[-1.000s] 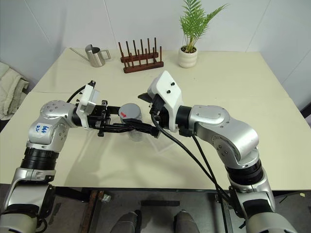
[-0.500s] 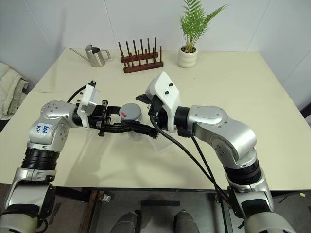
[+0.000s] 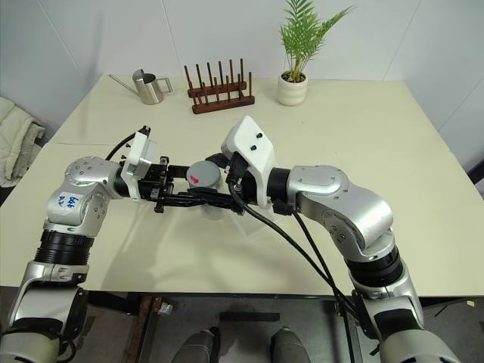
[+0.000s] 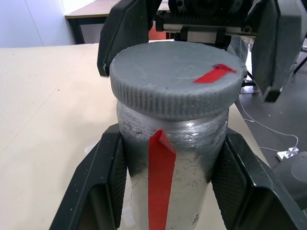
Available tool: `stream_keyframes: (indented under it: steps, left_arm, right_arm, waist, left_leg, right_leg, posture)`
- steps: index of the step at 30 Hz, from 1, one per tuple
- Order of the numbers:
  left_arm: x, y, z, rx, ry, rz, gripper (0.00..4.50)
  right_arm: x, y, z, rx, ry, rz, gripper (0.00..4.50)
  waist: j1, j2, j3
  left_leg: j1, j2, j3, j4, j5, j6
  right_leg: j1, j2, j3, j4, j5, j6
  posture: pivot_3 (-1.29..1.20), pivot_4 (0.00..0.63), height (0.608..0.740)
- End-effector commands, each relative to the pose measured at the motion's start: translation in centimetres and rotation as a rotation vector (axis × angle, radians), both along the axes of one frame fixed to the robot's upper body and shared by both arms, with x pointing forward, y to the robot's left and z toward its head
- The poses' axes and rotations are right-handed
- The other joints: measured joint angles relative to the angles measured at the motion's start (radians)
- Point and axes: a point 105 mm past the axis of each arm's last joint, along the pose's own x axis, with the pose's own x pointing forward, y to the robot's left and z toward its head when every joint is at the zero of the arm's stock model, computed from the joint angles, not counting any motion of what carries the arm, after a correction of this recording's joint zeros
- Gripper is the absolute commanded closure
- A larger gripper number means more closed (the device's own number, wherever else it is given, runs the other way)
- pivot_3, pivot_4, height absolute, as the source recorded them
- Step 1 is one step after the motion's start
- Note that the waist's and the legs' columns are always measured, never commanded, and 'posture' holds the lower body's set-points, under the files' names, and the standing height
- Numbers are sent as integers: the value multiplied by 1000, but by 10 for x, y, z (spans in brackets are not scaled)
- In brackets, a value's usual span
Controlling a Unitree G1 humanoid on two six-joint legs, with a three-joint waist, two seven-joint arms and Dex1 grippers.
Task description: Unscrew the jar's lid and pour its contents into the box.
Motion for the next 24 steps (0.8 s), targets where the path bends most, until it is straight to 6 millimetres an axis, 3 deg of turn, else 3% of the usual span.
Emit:
stream_keyframes:
  steps: [1,17,22,24]
  left_arm:
    - [-4,-4,15,-1,-73,-19,2439]
    - [-3,-4,14,-3,-73,-16,2439]
    - [-3,-4,14,-3,-74,-14,2439]
    - [-3,-4,14,-4,-75,-12,2439]
  right_arm:
    - [-6,3,12,17,-64,30,923]
    - [-5,1,16,30,-67,25,923]
    - [-2,0,12,14,-65,13,1959]
    - [-3,1,13,13,-67,18,1958]
  waist:
    - [0,0,0]
    - [0,0,0]
    - [0,0,0]
    - [0,0,0]
  left_leg:
    - [0,0,0,0,0,0]
    - [0,0,0,0,0,0]
    - [0,0,0,0,0,0]
    - [0,0,0,0,0,0]
  right_leg:
    - [0,0,0,0,0,0]
    - [0,0,0,0,0,0]
    - [0,0,0,0,0,0]
    - [0,0,0,0,0,0]
  posture:
    - [0,150,740]
    - [0,150,740]
    - [0,150,740]
    - [0,150,740]
